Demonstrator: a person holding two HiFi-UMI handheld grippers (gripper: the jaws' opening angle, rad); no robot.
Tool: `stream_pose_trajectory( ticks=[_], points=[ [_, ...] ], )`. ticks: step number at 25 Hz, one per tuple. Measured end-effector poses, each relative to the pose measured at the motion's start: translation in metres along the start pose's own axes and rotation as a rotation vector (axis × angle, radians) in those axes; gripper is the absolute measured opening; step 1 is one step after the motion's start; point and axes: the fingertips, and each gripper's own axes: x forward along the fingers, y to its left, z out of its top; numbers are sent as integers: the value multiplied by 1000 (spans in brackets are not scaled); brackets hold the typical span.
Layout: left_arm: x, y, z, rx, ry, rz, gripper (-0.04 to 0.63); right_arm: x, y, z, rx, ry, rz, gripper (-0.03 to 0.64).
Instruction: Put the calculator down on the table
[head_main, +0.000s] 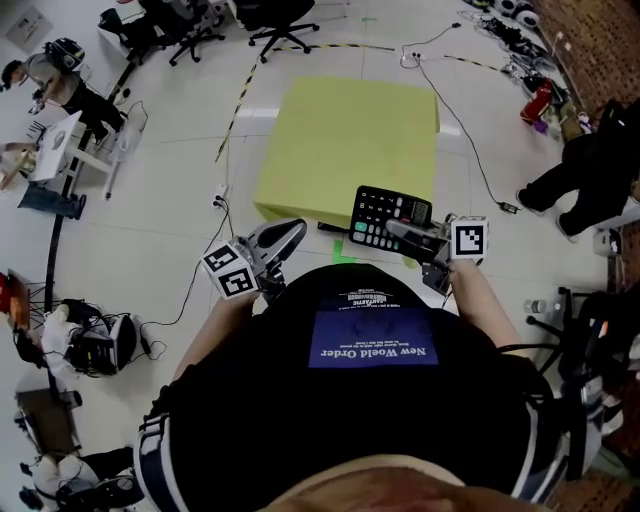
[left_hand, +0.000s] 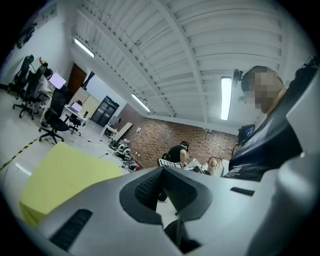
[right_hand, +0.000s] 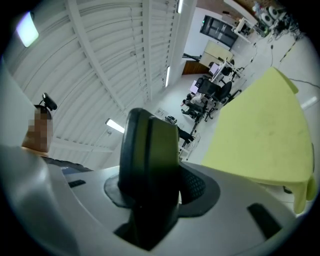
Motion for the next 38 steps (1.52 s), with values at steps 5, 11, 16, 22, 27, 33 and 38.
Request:
stream_pose_trajectory(
  ticks=[5,11,16,22,27,33,38],
  points=[
    [15,56,21,-38,-9,-18,6,21,-36,40,6,-5,-47,150],
    [35,144,60,-44,-2,-146,6,77,-58,103,-36,-82,-105,150],
    [56,198,99,-8,53,-234,6,100,-74,149,-24,-153,-187,150],
    [80,219,108,-30,56,-277,6,106,-85,156,-26,-118,-245,150],
    [115,221,99,-37,43,-212,6,78,-108,186,3,-87,-187,152],
    [152,210,112,-56,17,-141,6,51,-128,233,-4,-36,-158,150],
    [149,205,110,-25,9,-120,6,50,-134,227,8,-31,-132,150]
  ],
)
